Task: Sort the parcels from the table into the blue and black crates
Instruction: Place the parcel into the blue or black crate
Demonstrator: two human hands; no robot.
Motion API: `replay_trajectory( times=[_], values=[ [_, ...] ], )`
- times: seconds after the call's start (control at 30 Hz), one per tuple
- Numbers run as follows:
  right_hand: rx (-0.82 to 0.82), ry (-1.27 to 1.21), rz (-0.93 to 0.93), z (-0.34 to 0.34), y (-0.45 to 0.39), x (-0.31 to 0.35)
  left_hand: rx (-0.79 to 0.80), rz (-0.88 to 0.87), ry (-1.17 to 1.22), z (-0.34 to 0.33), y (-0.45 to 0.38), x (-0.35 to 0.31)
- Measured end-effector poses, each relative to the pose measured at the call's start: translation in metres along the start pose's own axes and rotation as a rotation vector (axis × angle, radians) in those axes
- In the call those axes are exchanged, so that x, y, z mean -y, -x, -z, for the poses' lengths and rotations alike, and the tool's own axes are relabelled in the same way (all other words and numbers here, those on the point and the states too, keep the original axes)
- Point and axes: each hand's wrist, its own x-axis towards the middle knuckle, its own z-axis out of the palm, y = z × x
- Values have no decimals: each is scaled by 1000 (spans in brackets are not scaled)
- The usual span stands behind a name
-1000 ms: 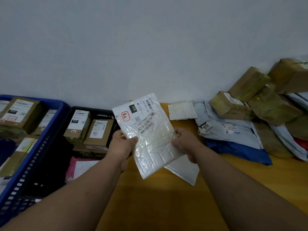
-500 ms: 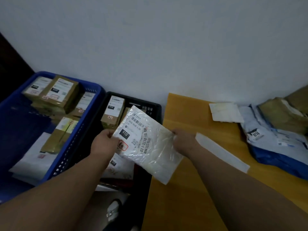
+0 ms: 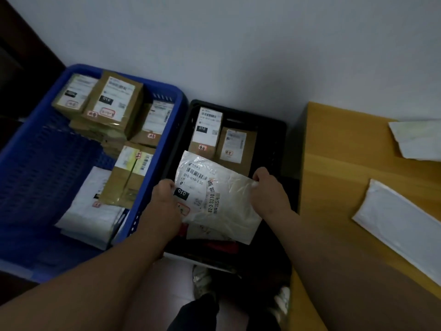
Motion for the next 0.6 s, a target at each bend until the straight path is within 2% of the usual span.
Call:
replay_trajectory(
  times=[0.2,0.47,0.6],
  values=[
    [143,51,-54,-59,-24,-18,229,85,-59,-36,-26,40],
    [523,279,-57,-108,-28,-36,419,267,-81,-79,-56,105],
    [590,273,2,-103,-21,-36,477,268,-230,-71,-45,72]
  ],
)
